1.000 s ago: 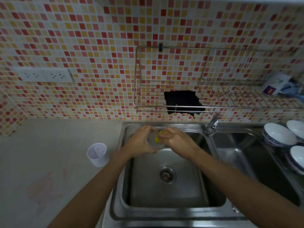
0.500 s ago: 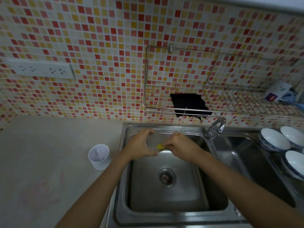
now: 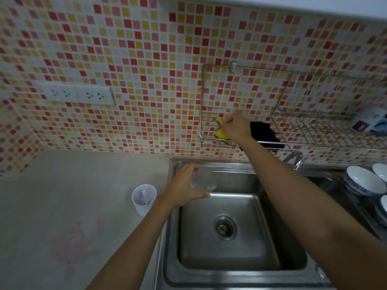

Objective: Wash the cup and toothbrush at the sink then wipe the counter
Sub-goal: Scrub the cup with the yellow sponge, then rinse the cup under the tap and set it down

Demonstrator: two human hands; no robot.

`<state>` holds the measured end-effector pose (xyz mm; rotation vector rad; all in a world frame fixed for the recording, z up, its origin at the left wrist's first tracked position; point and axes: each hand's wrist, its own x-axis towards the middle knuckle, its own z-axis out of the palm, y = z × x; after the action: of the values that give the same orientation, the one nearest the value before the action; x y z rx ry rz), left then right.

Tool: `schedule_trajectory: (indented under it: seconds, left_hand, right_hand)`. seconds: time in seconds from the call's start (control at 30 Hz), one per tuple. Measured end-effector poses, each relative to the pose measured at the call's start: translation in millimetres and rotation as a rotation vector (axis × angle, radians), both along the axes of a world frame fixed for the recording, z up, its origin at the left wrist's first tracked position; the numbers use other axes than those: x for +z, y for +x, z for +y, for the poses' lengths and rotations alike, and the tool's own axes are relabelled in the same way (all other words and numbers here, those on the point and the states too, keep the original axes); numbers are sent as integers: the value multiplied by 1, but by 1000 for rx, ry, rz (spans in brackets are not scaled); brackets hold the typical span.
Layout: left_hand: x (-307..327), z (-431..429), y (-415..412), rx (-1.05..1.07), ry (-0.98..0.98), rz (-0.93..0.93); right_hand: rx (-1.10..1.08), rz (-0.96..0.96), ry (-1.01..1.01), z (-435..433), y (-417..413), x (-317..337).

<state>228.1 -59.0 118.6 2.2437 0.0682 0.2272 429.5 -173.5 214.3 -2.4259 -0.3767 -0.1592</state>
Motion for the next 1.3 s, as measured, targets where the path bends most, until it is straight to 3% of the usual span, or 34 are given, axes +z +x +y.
schedule_trajectory:
  seconds: [0.1, 0.23, 0.4, 0.53, 0.63, 0.77, 0.93, 1.1, 1.3]
  left_hand:
    - [-2, -3, -3, 16, -7, -1]
    - [-3, -8, -2, 29, -36, 52]
    - [-14, -18, 9, 56, -65, 79]
    - [-32, -45, 22, 83, -56, 130]
    - [-43, -82, 34, 62, -60, 148]
    - [-53, -141, 55, 36, -99, 167]
    - [-61, -210, 91, 65, -141, 170]
    - [-75, -255, 119, 121, -203, 178]
    - [-94, -261, 140, 194, -187, 151]
  right_hand:
    - [17, 60, -202, 10, 10, -12]
    - [-3, 27, -206, 11, 3, -14]
    - [157, -281, 278, -22, -50, -16]
    - [87, -430, 510, -100, -114, -67]
    - [-21, -223, 428, -174, -119, -132]
    - [-264, 107, 287, -251, -65, -193]
    - [-254, 183, 170, -285, 27, -206]
    - [-100, 247, 197, -281, 91, -230]
    - [192, 111, 11, -283, 114, -265]
